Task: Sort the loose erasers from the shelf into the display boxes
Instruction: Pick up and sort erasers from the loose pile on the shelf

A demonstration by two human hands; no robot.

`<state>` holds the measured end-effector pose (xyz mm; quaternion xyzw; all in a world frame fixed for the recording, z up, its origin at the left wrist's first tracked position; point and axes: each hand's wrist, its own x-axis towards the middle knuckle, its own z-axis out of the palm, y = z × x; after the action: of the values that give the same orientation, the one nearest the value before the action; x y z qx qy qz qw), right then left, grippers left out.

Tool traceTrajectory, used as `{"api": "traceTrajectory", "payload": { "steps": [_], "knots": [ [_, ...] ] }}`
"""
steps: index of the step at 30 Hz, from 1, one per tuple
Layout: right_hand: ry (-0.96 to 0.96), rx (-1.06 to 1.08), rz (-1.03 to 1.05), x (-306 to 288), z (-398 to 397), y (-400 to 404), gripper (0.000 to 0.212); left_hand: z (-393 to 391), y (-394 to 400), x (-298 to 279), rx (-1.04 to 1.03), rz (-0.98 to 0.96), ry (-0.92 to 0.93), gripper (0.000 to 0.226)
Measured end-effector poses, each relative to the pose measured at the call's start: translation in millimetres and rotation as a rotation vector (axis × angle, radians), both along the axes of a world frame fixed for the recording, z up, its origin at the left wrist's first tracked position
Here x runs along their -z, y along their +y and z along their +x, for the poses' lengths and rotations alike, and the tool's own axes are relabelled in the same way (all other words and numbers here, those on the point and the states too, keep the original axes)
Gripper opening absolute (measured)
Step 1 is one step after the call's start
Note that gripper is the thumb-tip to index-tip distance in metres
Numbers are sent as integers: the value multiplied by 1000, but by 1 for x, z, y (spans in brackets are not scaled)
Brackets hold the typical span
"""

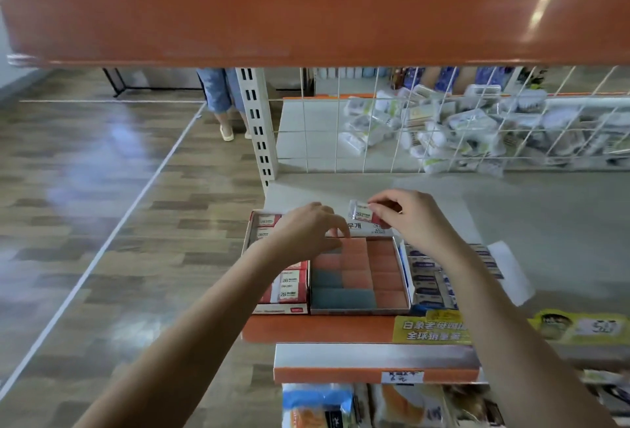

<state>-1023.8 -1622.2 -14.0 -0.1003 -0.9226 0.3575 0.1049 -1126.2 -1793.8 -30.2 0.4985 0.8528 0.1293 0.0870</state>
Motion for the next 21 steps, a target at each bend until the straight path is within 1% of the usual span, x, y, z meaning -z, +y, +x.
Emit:
{"api": "traceTrajectory", "payload": {
  "steps": [6,13,17,21],
  "knots": [
    [-25,-81,-57,-5,-18,-29,20,0,-60,-10,-162,85,11,23],
    [-144,-303,8,0,-33,-86,20,31,-123,-6,-366,169,-32,19],
    [-198,-389,42,4,-39,-109,22,44,-139,5,-426,169,-47,20],
    [-232,-415,92,7,-43,-122,22,48,-146,12,-439,169,-44,23]
  ]
}}
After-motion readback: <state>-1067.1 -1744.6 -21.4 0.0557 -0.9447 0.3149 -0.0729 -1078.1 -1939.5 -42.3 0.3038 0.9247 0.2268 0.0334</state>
